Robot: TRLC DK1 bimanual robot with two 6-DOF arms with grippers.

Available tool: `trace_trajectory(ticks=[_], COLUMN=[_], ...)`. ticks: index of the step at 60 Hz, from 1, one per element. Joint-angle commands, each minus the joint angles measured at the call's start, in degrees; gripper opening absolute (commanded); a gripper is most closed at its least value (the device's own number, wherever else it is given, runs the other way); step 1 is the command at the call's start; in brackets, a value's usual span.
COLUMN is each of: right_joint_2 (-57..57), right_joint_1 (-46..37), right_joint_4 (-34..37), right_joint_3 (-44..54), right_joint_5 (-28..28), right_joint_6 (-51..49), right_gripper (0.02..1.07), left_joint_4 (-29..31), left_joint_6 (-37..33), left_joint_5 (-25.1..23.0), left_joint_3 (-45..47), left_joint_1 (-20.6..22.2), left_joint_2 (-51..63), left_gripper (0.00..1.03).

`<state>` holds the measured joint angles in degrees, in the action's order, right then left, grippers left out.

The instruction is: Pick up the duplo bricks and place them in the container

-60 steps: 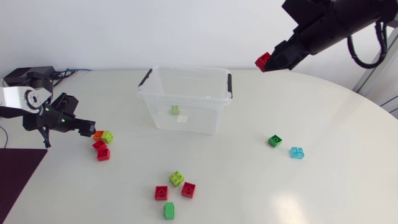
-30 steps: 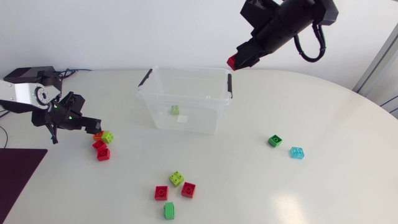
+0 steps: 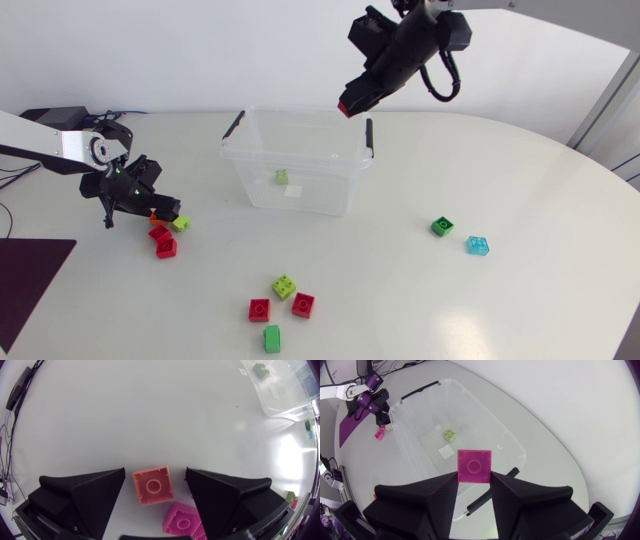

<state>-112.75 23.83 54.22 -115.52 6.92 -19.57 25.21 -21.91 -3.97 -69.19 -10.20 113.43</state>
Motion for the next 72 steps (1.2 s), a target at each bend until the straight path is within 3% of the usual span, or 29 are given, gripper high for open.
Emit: trace_trajectory(ticks=[1, 3, 7, 11, 16, 21, 30, 46, 60, 65, 72], right_joint_2=[-3.09, -3.71, -4.94, -6.61, -7.84, -6.34, 2.09, 20.64, 29.43, 31.10, 32.33], right_joint_1=[1.65, 2.00, 2.88, 3.85, 4.38, 4.11, 1.92, -8.45, -11.35, -13.64, -15.75], right_joint_4=[0.36, 0.36, 0.19, -0.51, -1.13, -0.95, -0.78, -0.87, -2.62, -3.50, -4.56], right_joint_3=[-1.81, -1.98, -2.42, -2.78, -3.39, -2.95, 3.99, 25.17, 40.47, 45.83, 50.40], right_joint_5=[-0.50, -0.59, -1.56, -2.96, -4.37, -4.46, -4.54, -4.46, -5.16, -6.04, -6.83], right_joint_6=[1.47, 1.64, 2.08, 2.17, 2.26, 2.79, 4.28, 3.31, 3.40, 4.19, 4.37], right_gripper=[0.36, 0.37, 0.50, 0.62, 0.92, 1.01, 1.02, 1.02, 1.02, 1.02, 1.02], left_joint_4=[0.72, 0.72, 0.72, 0.72, 0.72, 2.21, 5.73, 13.81, 21.81, 25.24, 26.47], left_joint_6=[1.52, 1.52, 1.52, 1.43, 1.43, 1.43, 1.35, 0.91, 3.54, 6.35, 8.64], left_joint_5=[0.72, 0.72, 0.72, 0.80, 0.80, 2.03, 3.79, 3.70, 3.53, 3.53, 3.44], left_joint_3=[-1.65, -1.65, -1.65, -1.65, -1.48, -1.65, -2.71, -8.86, -16.15, -20.90, -24.94], left_joint_1=[0.44, 0.44, 0.53, 0.62, 0.88, 1.32, 2.02, 3.25, 12.22, 18.19, 22.15], left_joint_2=[1.89, 2.06, 2.33, 2.50, 2.76, 2.85, 1.53, -5.76, -14.99, -16.66, -16.31], left_gripper=[0.63, 0.58, 0.47, 0.45, 0.43, 0.41, 0.38, 0.38, 0.38, 0.38, 0.38])
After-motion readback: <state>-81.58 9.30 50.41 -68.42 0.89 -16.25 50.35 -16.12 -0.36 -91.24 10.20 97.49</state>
